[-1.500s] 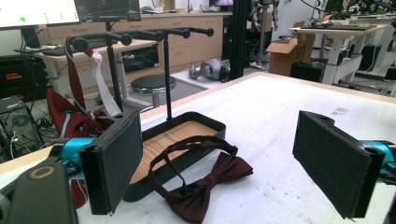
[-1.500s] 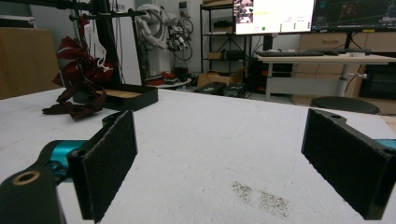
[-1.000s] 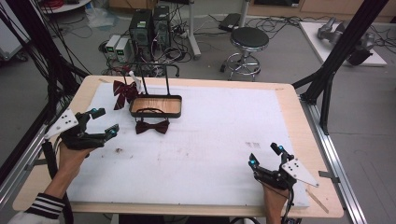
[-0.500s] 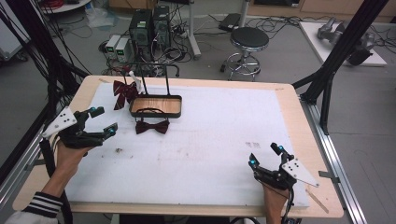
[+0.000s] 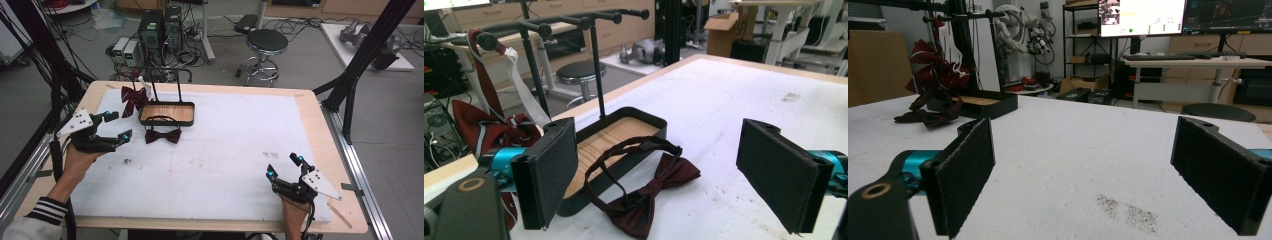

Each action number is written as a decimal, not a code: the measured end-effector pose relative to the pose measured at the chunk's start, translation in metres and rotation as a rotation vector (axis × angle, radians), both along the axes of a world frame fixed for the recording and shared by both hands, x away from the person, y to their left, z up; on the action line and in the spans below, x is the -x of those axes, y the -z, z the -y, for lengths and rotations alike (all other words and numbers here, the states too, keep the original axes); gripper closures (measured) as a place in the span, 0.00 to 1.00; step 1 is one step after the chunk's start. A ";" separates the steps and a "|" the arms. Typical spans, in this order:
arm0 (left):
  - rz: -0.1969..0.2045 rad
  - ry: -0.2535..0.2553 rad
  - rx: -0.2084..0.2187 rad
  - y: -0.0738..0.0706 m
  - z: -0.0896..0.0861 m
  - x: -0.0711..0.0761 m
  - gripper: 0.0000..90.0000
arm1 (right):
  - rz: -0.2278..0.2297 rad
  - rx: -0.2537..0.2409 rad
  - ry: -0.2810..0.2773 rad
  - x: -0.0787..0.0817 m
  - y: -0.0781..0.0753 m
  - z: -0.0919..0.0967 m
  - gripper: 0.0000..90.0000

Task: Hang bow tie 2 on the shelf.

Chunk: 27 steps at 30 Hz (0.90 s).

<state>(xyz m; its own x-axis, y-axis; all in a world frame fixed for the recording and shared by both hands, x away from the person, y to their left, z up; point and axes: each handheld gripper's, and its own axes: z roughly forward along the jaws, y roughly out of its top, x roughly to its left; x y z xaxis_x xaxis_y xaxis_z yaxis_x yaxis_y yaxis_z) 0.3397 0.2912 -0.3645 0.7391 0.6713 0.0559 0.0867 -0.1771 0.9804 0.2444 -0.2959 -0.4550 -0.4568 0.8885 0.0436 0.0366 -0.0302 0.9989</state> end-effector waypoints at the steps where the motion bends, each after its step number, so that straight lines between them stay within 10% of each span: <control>1: -0.009 0.004 -0.009 -0.001 0.002 -0.003 0.19 | 0.000 -0.001 0.000 0.000 0.000 0.000 0.11; 27: -0.148 0.129 -0.242 0.003 0.040 -0.044 0.19 | 0.000 0.004 0.001 0.000 0.000 0.000 0.11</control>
